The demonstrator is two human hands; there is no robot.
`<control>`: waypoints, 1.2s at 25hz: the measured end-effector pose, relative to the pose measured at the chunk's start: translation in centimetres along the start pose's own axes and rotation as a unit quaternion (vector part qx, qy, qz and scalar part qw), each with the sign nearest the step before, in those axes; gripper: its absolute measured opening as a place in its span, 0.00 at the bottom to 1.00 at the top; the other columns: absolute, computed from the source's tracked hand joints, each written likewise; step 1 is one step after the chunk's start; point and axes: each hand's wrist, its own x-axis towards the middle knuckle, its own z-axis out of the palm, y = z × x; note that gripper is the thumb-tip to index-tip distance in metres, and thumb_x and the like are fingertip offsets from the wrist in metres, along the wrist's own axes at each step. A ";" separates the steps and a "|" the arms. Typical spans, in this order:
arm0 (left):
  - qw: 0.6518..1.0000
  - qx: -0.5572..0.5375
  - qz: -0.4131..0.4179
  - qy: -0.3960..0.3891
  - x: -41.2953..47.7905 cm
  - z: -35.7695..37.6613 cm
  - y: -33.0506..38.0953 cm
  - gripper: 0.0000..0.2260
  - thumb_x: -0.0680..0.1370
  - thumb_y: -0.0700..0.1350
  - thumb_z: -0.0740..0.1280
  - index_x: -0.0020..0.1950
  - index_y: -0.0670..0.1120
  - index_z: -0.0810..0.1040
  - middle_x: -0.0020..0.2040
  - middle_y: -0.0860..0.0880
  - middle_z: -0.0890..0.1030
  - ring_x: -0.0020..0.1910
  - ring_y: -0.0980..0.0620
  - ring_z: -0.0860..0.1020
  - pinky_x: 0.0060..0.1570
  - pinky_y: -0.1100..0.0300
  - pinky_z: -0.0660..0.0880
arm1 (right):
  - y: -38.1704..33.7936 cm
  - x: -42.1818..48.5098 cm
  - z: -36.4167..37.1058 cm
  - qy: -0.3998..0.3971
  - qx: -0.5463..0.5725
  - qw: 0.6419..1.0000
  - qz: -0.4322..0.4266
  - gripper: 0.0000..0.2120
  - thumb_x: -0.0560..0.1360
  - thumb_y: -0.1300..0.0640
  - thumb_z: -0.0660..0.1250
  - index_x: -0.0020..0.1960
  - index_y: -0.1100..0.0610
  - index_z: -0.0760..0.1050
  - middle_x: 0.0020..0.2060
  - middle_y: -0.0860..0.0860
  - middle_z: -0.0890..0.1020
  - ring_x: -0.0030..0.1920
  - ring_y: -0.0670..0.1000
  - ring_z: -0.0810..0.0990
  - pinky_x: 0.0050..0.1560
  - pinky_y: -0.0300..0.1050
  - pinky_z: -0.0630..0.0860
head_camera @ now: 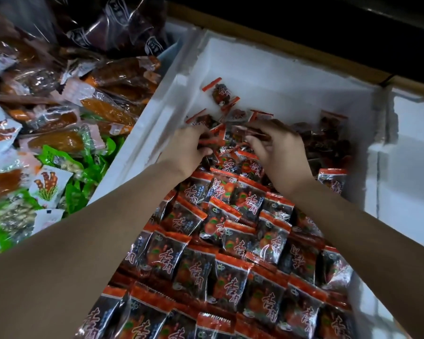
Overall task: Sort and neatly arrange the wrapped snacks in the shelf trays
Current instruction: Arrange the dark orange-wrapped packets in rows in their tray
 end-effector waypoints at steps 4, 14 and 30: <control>0.986 -0.073 0.100 0.115 -2.5 -0.9 2.1 0.11 0.76 0.39 0.68 0.58 0.43 0.79 0.52 0.48 0.82 0.52 0.53 0.79 0.52 0.68 0.72 | -1.5 -3.4 -0.7 -0.032 0.195 0.979 0.042 0.19 0.72 0.66 0.70 0.58 0.49 0.76 0.58 0.47 0.76 0.58 0.40 0.74 0.59 0.31 0.72; 0.915 -0.355 -0.186 -0.058 -10.4 -0.6 8.6 0.03 0.79 0.49 0.64 0.49 0.56 0.76 0.34 0.56 0.79 0.29 0.61 0.76 0.32 0.66 0.74 | -1.1 -10.4 -2.6 -0.034 0.404 0.883 0.237 0.27 0.70 0.63 0.72 0.65 0.46 0.70 0.57 0.38 0.75 0.48 0.33 0.77 0.52 0.37 0.77; 0.965 -0.072 -0.150 -0.205 -19.6 -3.4 4.8 0.17 0.64 0.62 0.72 0.46 0.53 0.80 0.35 0.60 0.83 0.32 0.66 0.78 0.33 0.73 0.70 | -5.0 -20.9 -2.9 -0.171 0.322 0.889 0.278 0.09 0.73 0.56 0.69 0.39 0.59 0.72 0.35 0.56 0.78 0.36 0.50 0.77 0.35 0.28 0.70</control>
